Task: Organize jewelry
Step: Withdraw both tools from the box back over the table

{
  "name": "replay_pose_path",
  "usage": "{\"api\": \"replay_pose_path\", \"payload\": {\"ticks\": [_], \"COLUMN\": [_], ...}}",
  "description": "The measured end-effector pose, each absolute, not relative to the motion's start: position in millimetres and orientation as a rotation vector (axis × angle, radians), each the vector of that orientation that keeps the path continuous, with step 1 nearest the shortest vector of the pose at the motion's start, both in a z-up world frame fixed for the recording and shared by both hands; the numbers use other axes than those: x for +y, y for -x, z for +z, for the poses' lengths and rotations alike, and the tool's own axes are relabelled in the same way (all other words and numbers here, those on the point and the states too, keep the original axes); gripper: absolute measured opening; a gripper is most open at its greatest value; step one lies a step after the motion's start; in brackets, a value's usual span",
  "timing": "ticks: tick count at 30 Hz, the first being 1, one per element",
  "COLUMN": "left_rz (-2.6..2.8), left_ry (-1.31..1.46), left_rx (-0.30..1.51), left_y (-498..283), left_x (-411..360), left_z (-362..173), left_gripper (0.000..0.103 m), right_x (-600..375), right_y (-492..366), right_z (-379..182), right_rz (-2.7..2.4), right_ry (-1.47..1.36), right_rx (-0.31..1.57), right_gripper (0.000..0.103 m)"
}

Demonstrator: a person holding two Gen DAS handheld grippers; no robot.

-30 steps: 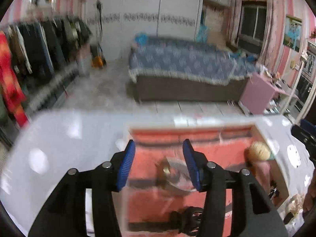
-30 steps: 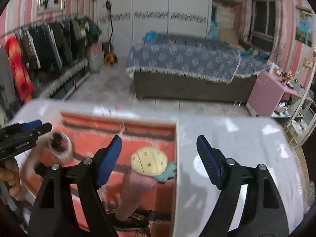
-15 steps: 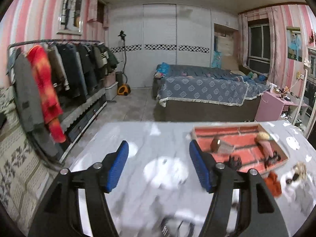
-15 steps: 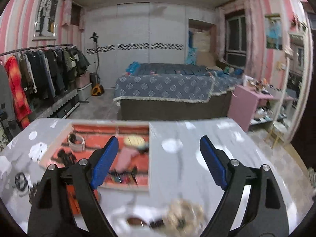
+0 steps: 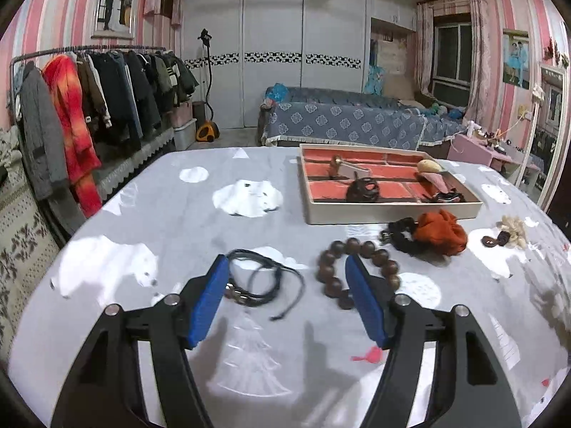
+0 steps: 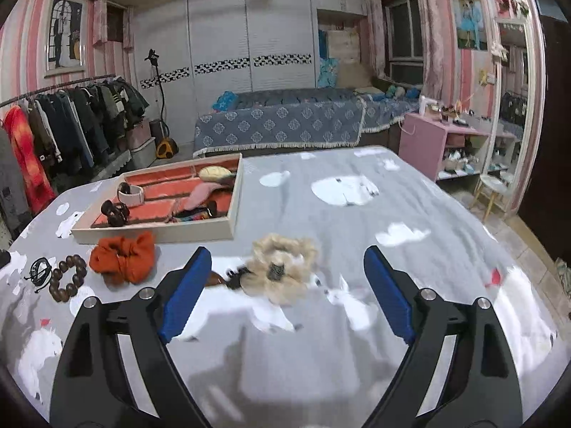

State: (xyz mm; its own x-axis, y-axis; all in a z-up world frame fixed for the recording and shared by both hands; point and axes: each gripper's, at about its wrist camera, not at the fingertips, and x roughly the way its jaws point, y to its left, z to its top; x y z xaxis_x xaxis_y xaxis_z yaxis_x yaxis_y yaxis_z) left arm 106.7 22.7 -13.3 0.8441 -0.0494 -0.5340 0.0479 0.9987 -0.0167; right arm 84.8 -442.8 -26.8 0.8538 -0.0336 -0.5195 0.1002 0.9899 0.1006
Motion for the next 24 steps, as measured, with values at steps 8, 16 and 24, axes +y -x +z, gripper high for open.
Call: {"api": "replay_pose_path", "payload": {"ticks": [8, 16, 24], "left_rz": [-0.012, -0.022, -0.073], "left_ry": [0.024, 0.026, 0.009], "left_rx": [0.612, 0.610, 0.645], "left_y": [-126.4, -135.3, -151.7], "left_x": [-6.5, -12.0, -14.7], "left_z": [-26.8, -24.4, -29.1], "left_gripper": [0.067, 0.067, 0.067], "right_x": [-452.5, -428.0, -415.0], "right_y": [-83.5, -79.6, -89.9], "right_z": [-43.2, -42.1, -28.9], "right_rz": [-0.020, 0.075, 0.028], "right_ry": [-0.093, -0.048, -0.033], "right_rx": [0.567, 0.581, 0.571], "right_gripper": [0.087, 0.087, 0.087]}}
